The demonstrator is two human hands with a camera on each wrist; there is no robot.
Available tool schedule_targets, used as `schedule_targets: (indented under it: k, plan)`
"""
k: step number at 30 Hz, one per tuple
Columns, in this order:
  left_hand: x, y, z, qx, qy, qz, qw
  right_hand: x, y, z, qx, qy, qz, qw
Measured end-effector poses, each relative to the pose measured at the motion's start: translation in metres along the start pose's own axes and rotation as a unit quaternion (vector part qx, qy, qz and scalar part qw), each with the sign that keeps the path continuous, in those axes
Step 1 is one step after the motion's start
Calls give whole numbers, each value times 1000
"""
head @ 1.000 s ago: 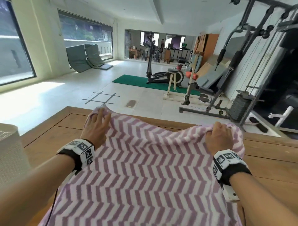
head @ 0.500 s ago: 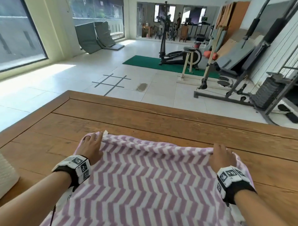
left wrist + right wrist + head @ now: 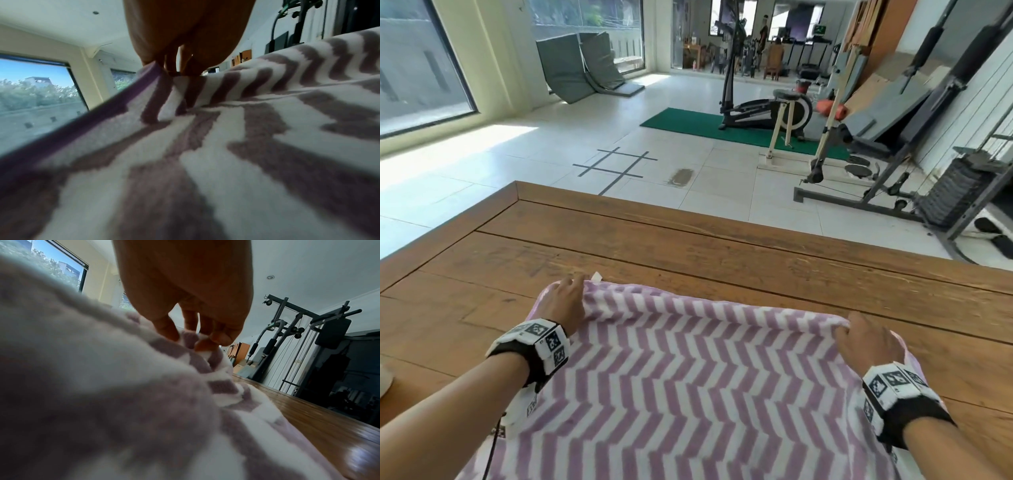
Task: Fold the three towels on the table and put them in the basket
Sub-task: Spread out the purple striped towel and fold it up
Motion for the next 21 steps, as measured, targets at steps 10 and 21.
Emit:
schedule_targets:
  k: [10,21]
  plan:
    - [-4,-8,-18,-69,35,98,992,26,16,-15,35,-4,-21,999]
    - [45,4,-19,-28,-78,-166,983,31,12,-6,3,-62,-43,997]
Point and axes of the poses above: each hand's wrist, its own z-axis away from the middle knuckle, its own x-axis out of the palm, y = z × x, the point moved 9 cm from there along -z, towards the middle knuckle, and after that the axes turned 11 degrees about -x, right-handed, at the moved point
